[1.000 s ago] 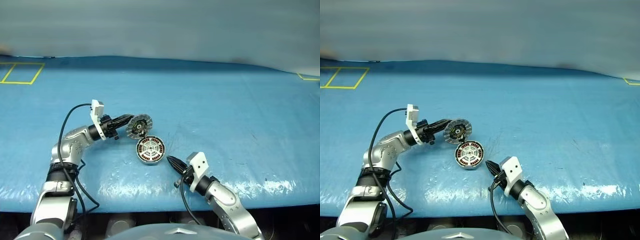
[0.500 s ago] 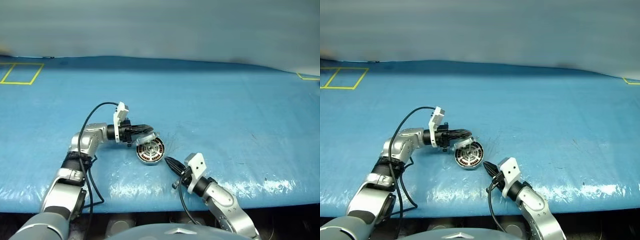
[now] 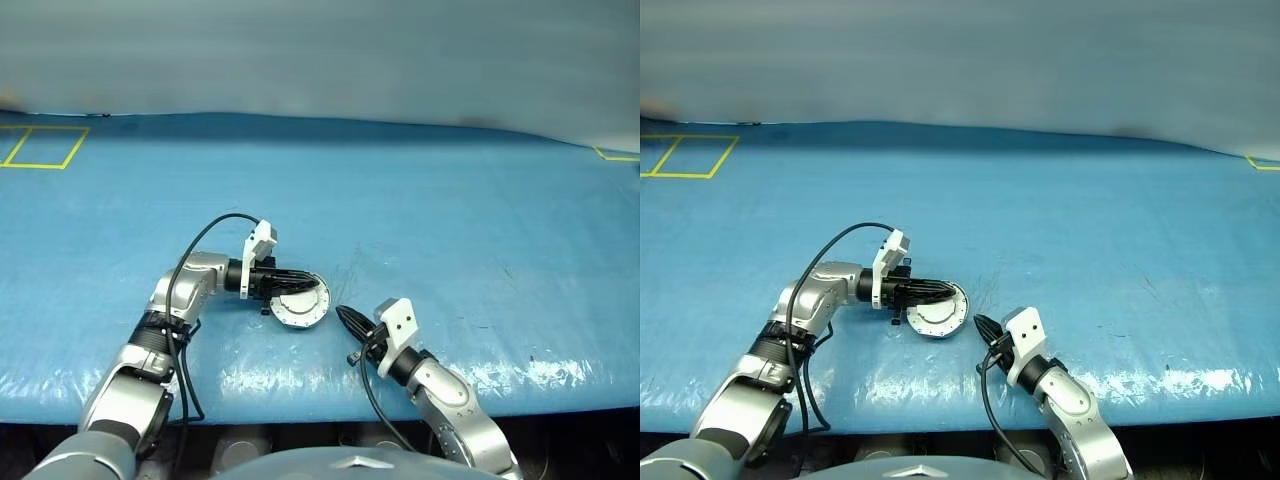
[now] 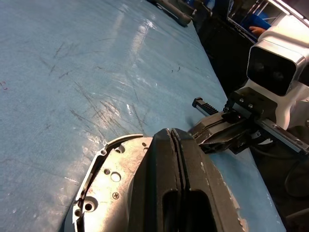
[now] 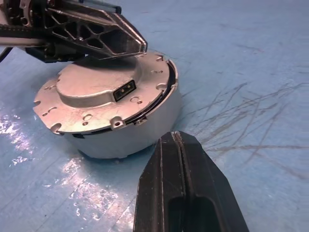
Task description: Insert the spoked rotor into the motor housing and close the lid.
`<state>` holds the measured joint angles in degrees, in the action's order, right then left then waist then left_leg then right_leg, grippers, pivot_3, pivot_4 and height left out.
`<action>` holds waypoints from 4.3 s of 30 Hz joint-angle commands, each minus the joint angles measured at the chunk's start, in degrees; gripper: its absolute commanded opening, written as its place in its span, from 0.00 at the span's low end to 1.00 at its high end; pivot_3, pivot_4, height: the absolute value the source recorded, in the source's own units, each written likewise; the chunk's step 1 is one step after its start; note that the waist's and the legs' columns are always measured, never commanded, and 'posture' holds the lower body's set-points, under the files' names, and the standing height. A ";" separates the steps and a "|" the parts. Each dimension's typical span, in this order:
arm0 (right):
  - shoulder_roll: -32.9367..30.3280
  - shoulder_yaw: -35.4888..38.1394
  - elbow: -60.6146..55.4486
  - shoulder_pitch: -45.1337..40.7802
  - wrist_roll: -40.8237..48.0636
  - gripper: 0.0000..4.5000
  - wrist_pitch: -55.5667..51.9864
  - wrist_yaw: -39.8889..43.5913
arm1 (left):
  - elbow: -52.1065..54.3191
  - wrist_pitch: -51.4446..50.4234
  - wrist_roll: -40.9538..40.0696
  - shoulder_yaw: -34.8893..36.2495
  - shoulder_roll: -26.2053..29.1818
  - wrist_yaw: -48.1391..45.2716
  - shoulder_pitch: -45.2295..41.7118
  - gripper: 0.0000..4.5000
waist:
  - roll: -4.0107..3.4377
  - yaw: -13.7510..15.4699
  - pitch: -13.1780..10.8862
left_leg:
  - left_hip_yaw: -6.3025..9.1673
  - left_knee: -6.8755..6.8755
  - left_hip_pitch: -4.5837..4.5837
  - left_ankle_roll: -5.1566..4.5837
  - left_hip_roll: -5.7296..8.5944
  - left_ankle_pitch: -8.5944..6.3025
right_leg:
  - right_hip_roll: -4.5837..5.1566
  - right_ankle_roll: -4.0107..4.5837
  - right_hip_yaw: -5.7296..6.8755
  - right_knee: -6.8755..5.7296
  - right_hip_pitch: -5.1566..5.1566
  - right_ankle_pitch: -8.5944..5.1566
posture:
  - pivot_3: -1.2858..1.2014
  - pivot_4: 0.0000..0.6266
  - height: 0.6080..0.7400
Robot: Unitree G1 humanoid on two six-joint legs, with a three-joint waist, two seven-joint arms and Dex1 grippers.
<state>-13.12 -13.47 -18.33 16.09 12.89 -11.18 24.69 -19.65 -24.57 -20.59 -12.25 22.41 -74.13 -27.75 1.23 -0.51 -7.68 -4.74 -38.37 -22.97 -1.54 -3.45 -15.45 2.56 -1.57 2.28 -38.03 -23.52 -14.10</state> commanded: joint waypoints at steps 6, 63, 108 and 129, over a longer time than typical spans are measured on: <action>-4.58 3.31 -12.16 -8.55 4.44 0.00 -15.38 -0.11 | 10.82 7.06 -2.41 8.07 -3.46 10.46 5.57 0.00 | -0.02 -0.15 -0.02 | 0.01 -0.30 -0.05 -0.05 -0.08 -0.03 | 0.02 0.00 -0.04 -0.16 -0.01 0.06 | 0.52 0.24 1.00; -10.06 -13.20 3.01 -38.91 -3.31 0.67 -28.09 13.77 | 26.93 36.85 -0.65 11.69 -7.86 28.93 41.82 0.00 | -0.10 -0.14 -0.05 | 0.01 -0.52 -0.19 -0.22 -0.16 -0.13 | 0.14 0.28 0.02 -0.08 -0.07 0.09 | 0.52 0.24 1.00; -2.91 -14.18 6.72 -33.85 -9.11 0.67 -29.60 7.35 | 26.76 36.25 -0.28 11.54 -7.26 29.69 42.12 0.00 | -0.13 -0.46 -0.06 | -0.11 -0.44 0.04 -0.23 -0.42 -0.15 | 0.07 0.50 0.09 0.01 -0.23 0.13 | 0.52 0.24 1.00; -3.52 -14.53 7.55 -33.55 -10.89 0.67 -29.03 6.30 | 34.75 -6.38 -12.67 17.07 -4.93 47.70 31.63 0.00 | -0.15 -0.44 -0.07 | -0.09 -0.44 0.04 -0.21 -0.41 -0.14 | 0.16 0.29 0.22 0.06 -0.21 0.04 | 0.52 0.24 1.00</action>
<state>-15.90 -28.09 -13.57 -18.57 3.50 -38.61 32.04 10.81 -24.94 -28.76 2.88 16.95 -27.92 5.54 1.08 -0.94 -7.75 -4.82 -38.80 -22.92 -1.75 -3.88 -15.58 2.70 -1.30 2.50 -37.96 -23.72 -14.05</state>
